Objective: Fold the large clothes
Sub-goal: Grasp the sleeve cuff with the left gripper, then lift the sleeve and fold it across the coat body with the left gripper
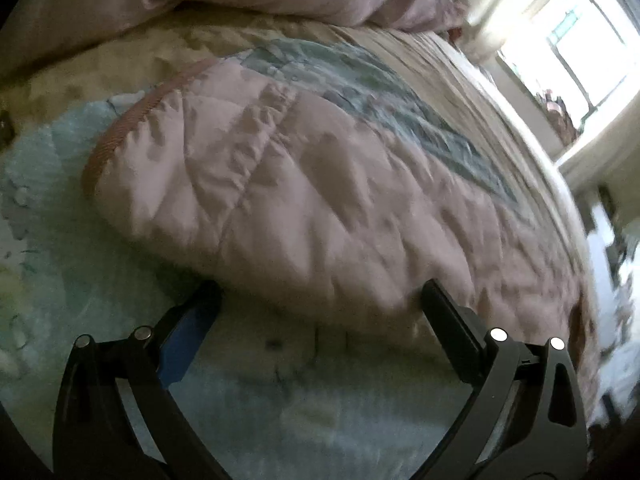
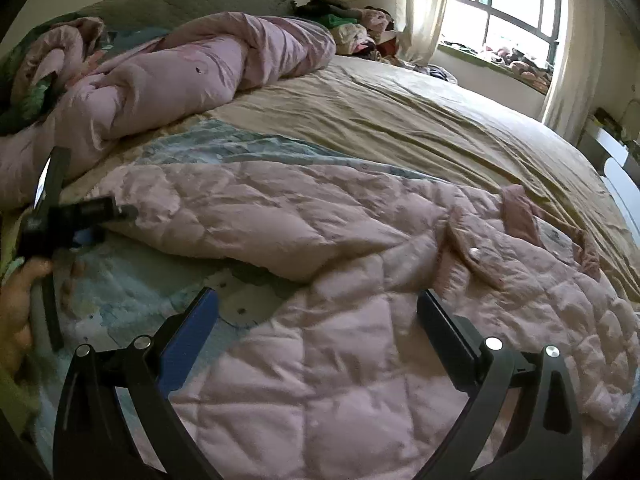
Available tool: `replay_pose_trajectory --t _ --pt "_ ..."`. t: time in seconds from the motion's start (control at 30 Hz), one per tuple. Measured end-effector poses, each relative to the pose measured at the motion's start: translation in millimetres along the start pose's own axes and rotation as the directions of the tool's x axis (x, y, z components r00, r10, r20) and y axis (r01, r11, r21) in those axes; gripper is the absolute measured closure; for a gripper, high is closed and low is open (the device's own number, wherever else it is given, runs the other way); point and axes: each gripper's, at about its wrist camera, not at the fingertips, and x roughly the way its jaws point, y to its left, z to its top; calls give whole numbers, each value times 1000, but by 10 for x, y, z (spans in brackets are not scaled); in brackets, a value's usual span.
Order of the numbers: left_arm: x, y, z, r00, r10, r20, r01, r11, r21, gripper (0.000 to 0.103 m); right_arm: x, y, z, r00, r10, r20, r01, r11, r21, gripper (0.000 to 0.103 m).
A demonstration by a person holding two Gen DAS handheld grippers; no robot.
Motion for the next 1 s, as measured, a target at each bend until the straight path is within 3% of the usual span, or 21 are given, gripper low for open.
replay_pose_trajectory --t 0.07,0.13,0.2,0.23,0.3,0.67,0.8,1.0 --pt "13 42 74 999 -22 25 23 999 -36 13 -45 -68 -28 1000 -20 2 20 1000 -3 4" --pt "14 49 159 999 14 40 -12 999 -48 47 -87 -147 -65 999 -38 4 38 999 1 4" --pt "-26 34 238 997 19 71 -16 999 -41 71 -135 -262 -112 999 -52 2 52 999 15 4" --pt "-73 11 271 996 9 86 -6 999 -33 82 -158 -317 -137 998 -58 -1 58 998 21 4" --pt "-218 -79 305 992 2 122 -2 1000 2 89 -206 -402 -195 998 -65 -3 65 997 30 4" --pt "-1171 -1116 435 955 -89 282 27 976 216 91 -717 -869 -413 996 -82 37 78 992 101 4" --pt "-1550 -1672 365 931 -149 334 38 948 317 92 -967 -1079 -511 993 -96 68 86 988 130 4" --pt "-1967 -2456 133 911 -233 340 74 903 423 93 -1308 -1454 -670 989 -114 97 93 976 198 4"
